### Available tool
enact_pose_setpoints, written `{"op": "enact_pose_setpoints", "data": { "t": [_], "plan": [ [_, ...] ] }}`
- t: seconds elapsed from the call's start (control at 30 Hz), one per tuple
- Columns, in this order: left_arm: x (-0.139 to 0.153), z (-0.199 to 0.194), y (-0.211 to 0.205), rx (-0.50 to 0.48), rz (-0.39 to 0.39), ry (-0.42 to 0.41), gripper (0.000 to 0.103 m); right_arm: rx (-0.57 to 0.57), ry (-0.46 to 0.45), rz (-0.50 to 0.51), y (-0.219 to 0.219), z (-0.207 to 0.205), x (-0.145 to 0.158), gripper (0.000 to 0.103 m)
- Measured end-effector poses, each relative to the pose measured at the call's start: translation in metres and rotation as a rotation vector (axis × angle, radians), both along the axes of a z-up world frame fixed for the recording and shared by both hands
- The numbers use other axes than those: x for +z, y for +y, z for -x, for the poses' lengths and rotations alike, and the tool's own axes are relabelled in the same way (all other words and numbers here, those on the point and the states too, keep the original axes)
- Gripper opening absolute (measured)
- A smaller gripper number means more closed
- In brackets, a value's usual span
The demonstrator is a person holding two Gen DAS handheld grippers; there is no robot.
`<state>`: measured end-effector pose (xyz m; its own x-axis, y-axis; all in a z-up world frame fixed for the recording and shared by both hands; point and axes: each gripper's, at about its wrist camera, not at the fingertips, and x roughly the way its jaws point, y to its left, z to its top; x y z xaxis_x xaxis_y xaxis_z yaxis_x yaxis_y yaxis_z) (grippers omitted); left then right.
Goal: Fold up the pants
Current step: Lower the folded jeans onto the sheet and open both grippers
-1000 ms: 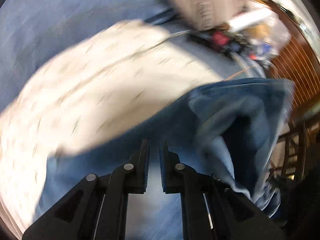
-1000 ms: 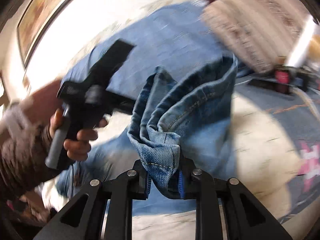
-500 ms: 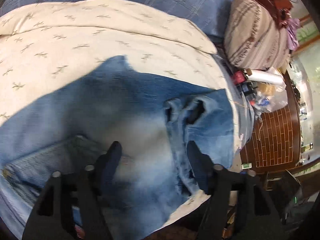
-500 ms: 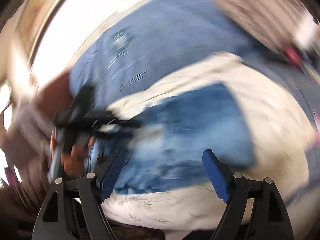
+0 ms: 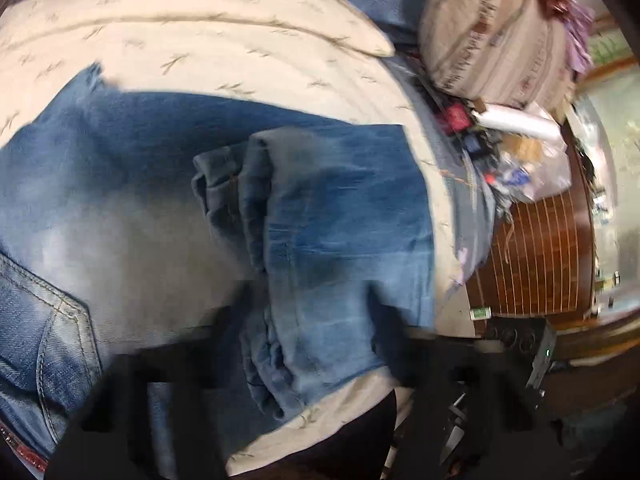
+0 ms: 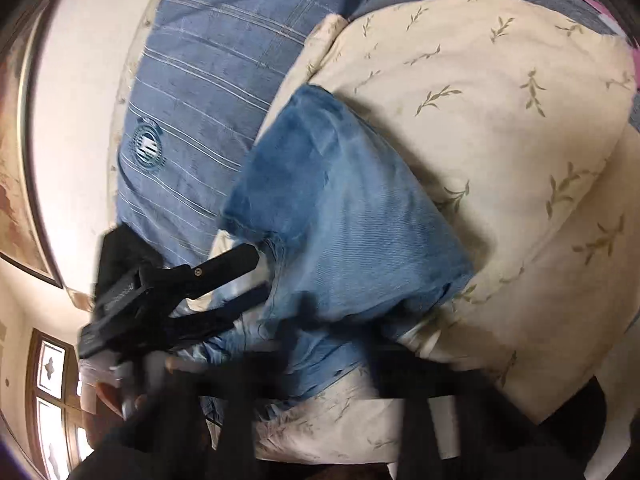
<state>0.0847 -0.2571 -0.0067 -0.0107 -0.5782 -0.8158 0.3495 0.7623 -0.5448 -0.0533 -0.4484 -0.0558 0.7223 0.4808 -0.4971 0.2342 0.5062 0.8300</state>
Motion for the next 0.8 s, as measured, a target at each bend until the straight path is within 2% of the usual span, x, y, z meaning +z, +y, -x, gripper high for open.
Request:
{"op": "enact_pose_setpoints", "data": {
  "t": [0.03, 0.07, 0.13, 0.2, 0.27, 0.33, 0.4, 0.5, 0.53, 0.6, 0.67, 0.73, 0.8],
  "plan": [
    [0.002, 0.004, 0.003, -0.015, 0.032, 0.024, 0.008, 0.009, -0.03, 0.005, 0.0, 0.005, 0.009, 0.009],
    [0.003, 0.007, 0.009, -0.022, 0.057, 0.049, 0.004, 0.039, -0.07, 0.019, 0.005, 0.008, 0.019, 0.009],
    [0.001, 0.017, 0.024, 0.001, 0.01, 0.028, 0.004, 0.112, -0.102, 0.074, 0.021, 0.008, 0.032, 0.009],
    [-0.01, 0.024, 0.035, 0.023, -0.055, 0.0, 0.004, 0.175, -0.08, 0.079, 0.035, 0.003, 0.025, 0.009],
    [-0.027, 0.026, 0.046, 0.055, -0.086, 0.019, 0.005, 0.186, -0.03, 0.083, 0.039, -0.002, 0.01, 0.009],
    [-0.035, 0.025, 0.053, 0.083, -0.033, 0.061, 0.004, 0.163, 0.018, 0.05, 0.035, -0.004, -0.004, 0.014],
    [-0.032, 0.024, 0.06, 0.094, -0.02, 0.077, 0.004, 0.132, 0.035, 0.05, 0.025, 0.003, -0.004, 0.015],
    [-0.014, 0.025, 0.066, 0.089, -0.006, 0.009, 0.005, 0.13, 0.046, 0.089, 0.012, 0.019, 0.008, 0.034],
    [-0.009, 0.023, 0.069, 0.095, 0.013, -0.002, 0.007, 0.124, 0.034, 0.109, 0.007, 0.028, 0.016, 0.038],
    [0.003, 0.017, 0.07, 0.106, 0.055, -0.017, 0.021, 0.093, -0.016, 0.135, -0.006, 0.044, 0.029, 0.038],
    [0.014, 0.008, 0.066, 0.127, 0.076, -0.044, 0.057, 0.03, -0.065, 0.132, -0.024, 0.051, 0.041, 0.041],
    [0.02, -0.004, 0.057, 0.158, 0.078, -0.087, 0.064, -0.02, -0.093, 0.147, -0.039, 0.045, 0.05, 0.051],
    [0.021, -0.015, 0.042, 0.158, 0.088, -0.086, 0.064, -0.031, -0.094, 0.173, -0.046, 0.025, 0.057, 0.051]
  ]
}}
